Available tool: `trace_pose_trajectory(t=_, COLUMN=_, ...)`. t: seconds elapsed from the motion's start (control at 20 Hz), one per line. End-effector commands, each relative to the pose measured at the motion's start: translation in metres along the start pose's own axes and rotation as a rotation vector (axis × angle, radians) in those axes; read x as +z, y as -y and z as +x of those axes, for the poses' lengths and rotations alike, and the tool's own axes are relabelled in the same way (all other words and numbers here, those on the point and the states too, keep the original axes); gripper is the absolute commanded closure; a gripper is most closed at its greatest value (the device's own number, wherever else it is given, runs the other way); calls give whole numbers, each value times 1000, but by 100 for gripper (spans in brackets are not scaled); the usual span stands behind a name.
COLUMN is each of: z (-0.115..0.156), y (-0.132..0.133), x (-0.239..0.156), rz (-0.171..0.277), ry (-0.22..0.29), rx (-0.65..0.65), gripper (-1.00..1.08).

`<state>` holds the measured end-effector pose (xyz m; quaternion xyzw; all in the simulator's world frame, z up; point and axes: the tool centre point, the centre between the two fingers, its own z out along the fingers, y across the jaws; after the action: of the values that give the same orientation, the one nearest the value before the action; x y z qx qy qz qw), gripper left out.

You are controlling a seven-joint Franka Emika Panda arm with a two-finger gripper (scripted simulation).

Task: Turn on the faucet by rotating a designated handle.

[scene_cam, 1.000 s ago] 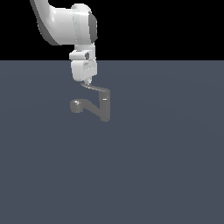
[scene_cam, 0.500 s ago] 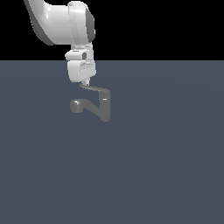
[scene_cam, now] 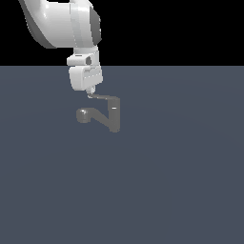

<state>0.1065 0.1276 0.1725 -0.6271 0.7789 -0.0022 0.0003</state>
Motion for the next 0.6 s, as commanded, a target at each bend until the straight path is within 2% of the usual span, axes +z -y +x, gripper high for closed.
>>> trace_pose_trajectory(t=0.0, z=1, y=-2, x=0, rz=0, ry=-1, rx=0, gripper=108)
trace_pose_trajectory(t=0.55, z=15, y=-26, x=0, rz=-1, ry=0, rx=-2, gripper=108)
